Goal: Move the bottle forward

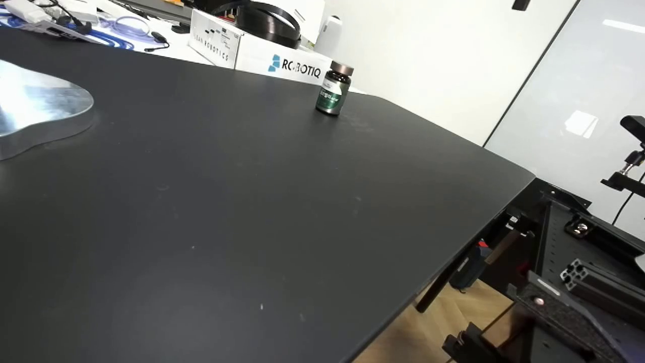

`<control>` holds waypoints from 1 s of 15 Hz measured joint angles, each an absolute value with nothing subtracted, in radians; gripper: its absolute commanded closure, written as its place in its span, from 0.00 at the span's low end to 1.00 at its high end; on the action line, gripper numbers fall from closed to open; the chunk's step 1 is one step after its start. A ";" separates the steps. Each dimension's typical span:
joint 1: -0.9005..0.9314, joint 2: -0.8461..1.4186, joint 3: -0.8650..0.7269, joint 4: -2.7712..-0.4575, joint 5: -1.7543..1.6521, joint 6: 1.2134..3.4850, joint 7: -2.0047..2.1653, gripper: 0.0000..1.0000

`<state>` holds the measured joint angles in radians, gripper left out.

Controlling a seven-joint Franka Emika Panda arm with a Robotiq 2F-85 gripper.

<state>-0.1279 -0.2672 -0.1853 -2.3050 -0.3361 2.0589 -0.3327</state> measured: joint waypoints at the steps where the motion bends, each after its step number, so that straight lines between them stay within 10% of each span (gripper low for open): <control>1: -0.117 -0.208 -0.180 -2.266 -0.320 2.087 -0.335 0.00; 15: 0.003 0.422 0.017 -1.652 -0.233 2.129 -0.385 0.00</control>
